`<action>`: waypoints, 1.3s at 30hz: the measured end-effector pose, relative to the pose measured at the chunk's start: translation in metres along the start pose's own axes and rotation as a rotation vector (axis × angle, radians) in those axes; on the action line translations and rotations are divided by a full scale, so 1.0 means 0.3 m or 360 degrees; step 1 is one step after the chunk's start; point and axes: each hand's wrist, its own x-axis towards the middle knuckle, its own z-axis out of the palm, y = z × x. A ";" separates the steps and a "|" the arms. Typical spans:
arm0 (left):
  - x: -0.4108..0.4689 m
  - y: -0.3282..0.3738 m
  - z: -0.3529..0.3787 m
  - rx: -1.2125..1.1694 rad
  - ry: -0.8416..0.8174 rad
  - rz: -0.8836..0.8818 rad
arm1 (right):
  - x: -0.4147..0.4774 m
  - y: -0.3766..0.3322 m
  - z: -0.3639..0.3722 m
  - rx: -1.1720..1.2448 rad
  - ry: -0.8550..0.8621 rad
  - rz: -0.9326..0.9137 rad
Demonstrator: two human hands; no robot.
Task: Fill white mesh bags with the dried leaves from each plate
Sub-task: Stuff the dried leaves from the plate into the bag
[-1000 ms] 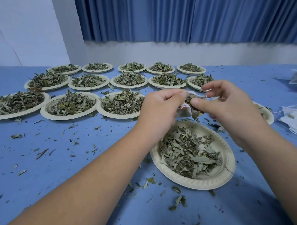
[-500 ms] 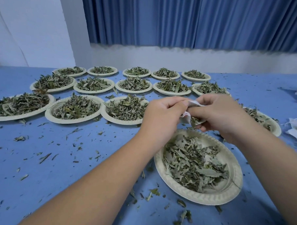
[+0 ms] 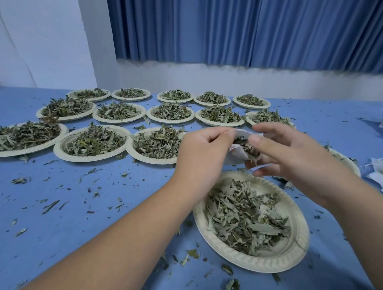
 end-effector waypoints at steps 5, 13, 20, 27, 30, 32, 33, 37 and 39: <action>0.007 -0.004 -0.006 -0.0024 0.0096 -0.0064 | -0.031 -0.008 0.007 -0.1008 0.0116 -0.0512; 0.001 0.002 -0.009 0.0036 0.0114 -0.0041 | -0.014 0.003 0.001 -0.0872 0.0436 -0.0655; -0.002 0.005 -0.011 0.0093 0.0096 -0.0008 | -0.020 -0.012 -0.011 -0.0459 0.0275 -0.0500; -0.008 0.011 -0.006 0.0099 0.0019 0.0007 | -0.021 -0.011 0.000 -0.0620 0.0357 -0.0599; -0.012 0.015 -0.003 0.0058 -0.0004 -0.0037 | -0.013 0.000 0.002 -0.0758 0.0377 -0.0553; -0.014 0.018 -0.002 0.0025 -0.0017 -0.0061 | -0.008 0.010 0.006 -0.0736 0.0347 -0.0399; -0.014 0.020 -0.002 0.0017 -0.0025 -0.0067 | -0.007 0.014 0.010 -0.0648 0.0296 -0.0285; -0.021 0.026 0.006 -0.0046 -0.0107 -0.0083 | -0.004 0.020 0.034 0.0158 -0.0017 0.0122; -0.024 0.028 0.014 -0.0099 -0.0164 -0.0071 | -0.001 0.019 0.045 0.0196 -0.0006 0.0128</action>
